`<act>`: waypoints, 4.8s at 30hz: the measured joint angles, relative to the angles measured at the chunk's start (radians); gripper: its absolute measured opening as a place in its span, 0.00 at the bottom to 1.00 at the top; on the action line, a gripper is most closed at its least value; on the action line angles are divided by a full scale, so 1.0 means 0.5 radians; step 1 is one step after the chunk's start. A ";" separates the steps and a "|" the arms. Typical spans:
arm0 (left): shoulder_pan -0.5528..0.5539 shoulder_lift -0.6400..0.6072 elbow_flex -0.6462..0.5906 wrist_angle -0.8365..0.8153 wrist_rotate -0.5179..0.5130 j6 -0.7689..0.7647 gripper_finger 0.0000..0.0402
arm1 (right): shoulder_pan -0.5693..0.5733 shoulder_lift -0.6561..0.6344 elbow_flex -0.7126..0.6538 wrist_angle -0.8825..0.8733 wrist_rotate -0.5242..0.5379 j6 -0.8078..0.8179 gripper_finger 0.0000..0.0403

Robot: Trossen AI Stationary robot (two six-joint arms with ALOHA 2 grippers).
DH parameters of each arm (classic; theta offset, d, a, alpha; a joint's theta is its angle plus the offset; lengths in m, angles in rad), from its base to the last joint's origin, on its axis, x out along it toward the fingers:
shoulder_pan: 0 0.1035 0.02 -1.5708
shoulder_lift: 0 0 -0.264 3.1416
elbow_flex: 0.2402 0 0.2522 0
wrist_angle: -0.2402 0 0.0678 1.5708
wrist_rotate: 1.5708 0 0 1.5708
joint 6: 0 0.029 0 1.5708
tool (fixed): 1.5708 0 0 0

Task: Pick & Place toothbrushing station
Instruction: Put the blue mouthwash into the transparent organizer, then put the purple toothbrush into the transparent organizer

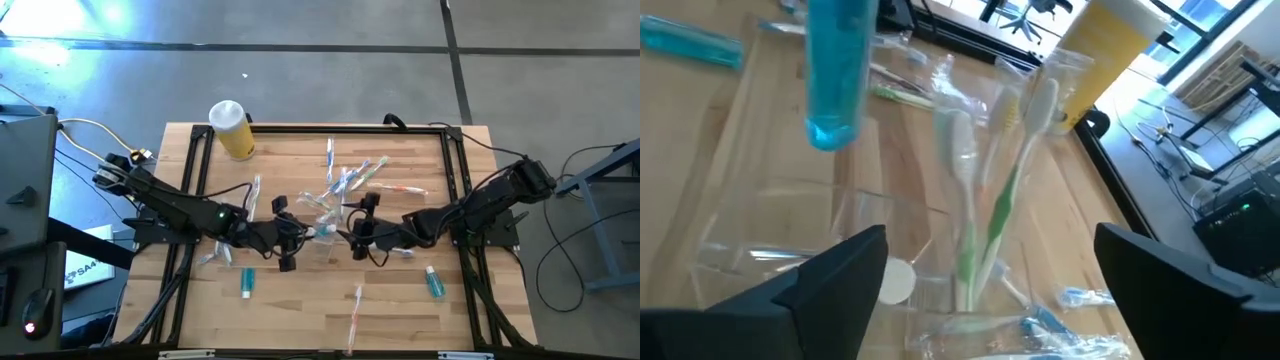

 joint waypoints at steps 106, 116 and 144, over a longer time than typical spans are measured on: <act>0.263 0.404 0.350 -0.706 0.410 -0.207 0.64 | -0.092 0.002 0.001 -0.318 0.537 0.186 0.81; -0.004 0.403 0.489 -2.131 0.490 -1.196 0.64 | -0.091 0.002 0.001 -0.395 0.551 0.230 0.81; 0.677 0.387 -0.188 -1.949 0.564 -0.922 0.64 | -0.092 0.002 0.001 -0.328 0.209 0.379 0.81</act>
